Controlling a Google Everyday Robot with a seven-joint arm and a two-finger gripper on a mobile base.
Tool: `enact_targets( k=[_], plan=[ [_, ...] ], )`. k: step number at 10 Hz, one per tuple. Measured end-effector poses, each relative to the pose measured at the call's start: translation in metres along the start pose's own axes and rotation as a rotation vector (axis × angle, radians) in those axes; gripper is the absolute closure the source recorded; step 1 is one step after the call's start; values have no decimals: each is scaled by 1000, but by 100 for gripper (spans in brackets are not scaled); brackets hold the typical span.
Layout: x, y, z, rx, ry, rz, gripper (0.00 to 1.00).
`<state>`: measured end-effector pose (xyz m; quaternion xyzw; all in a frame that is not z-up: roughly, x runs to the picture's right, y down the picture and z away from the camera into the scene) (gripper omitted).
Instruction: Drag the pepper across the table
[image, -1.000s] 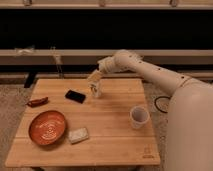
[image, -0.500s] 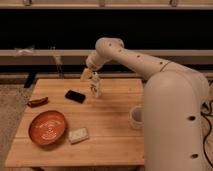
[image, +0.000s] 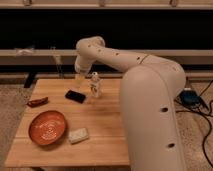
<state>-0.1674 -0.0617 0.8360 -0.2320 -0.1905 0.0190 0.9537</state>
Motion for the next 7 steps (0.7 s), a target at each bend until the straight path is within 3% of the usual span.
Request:
enact_targets(
  k=[1,2,4,5,7],
  plan=[
    [-6,7,12,-6,38,-38,20],
    [-17,16,29,-15,109,-119,20],
    [-28,25,47,-28,188,-213,20],
    [-30,30,55,-37,212,-241,20],
    [-39,35,65,-50,220,-267,20]
  ],
)
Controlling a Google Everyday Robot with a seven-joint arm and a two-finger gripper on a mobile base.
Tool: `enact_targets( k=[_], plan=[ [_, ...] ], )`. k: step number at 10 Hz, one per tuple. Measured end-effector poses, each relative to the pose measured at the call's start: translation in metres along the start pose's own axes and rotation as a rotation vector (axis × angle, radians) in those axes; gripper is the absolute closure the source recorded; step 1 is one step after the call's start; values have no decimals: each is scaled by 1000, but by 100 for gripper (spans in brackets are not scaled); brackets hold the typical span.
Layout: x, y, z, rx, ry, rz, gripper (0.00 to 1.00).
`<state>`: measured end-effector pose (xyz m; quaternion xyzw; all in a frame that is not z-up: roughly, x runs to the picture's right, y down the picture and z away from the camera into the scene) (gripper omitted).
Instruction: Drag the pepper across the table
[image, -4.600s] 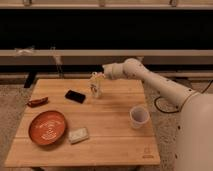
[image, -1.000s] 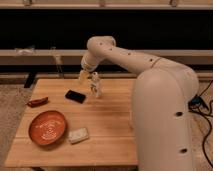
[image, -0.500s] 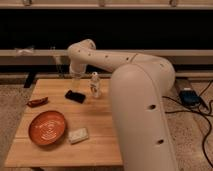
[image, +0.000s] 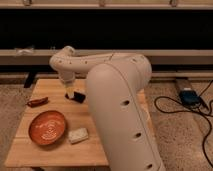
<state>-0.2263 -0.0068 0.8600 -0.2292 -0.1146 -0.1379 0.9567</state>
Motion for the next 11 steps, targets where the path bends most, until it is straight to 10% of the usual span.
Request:
enact_targets(
  k=[11],
  plan=[
    [-56,-41,70,-71,-68,-76,20]
  ],
)
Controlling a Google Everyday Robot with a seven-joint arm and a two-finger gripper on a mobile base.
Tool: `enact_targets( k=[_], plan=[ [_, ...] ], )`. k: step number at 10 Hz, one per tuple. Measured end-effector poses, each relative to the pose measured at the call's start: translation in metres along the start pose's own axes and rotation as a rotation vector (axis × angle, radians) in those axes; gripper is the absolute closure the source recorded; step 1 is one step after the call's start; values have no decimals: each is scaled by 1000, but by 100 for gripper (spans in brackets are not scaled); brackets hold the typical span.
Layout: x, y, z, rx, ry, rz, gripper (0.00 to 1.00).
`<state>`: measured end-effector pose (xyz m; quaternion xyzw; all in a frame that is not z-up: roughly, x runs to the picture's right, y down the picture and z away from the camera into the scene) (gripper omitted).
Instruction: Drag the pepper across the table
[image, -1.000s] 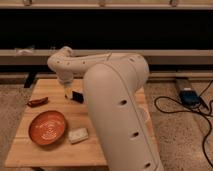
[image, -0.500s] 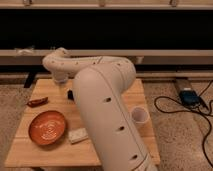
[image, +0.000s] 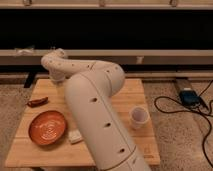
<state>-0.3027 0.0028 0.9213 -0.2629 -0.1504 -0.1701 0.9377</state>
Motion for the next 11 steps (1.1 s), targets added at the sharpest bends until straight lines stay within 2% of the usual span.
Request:
enact_targets(
  k=[4,6,8,10,11],
  plan=[
    [-23,-11,16,-17,0,-35,20],
    [-37,-14,18,-23,-7,-59,20],
    [-50,-10,18,-35,-9,-84,20],
    [-69,-4,26,-58,-6,-128,20],
    [-71,-1,30,-69,-3,-140,20]
  ],
)
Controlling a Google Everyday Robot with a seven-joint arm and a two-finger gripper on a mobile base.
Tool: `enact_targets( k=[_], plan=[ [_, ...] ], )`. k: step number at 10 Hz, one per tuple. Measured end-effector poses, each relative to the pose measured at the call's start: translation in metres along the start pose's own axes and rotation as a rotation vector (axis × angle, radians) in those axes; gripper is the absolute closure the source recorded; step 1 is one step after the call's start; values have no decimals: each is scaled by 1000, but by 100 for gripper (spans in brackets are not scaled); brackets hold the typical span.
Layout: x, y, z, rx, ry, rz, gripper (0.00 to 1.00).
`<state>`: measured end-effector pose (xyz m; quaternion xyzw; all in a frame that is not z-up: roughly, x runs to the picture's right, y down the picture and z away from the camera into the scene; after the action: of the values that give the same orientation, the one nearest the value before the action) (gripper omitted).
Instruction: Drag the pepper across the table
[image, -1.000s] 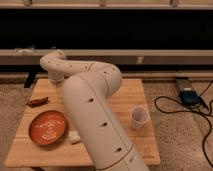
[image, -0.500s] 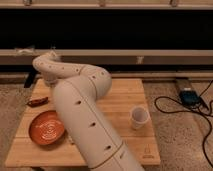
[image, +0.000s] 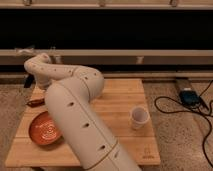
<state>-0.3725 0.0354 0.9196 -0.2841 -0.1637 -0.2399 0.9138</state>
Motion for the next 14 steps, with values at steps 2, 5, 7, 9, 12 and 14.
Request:
enact_targets(
  k=[2,5,7,9,12,14],
  plan=[
    [-8,1,10,-17,-2,-16,20],
    [-10,1,25,-37,-3,-24,20],
    [-10,-1,30,-41,-3,-23,20],
    [-11,-1,35,-48,2,-26,31],
    [-14,1,42,-64,11,-39,59],
    [-16,3,44,-77,15,-46,79]
  ],
)
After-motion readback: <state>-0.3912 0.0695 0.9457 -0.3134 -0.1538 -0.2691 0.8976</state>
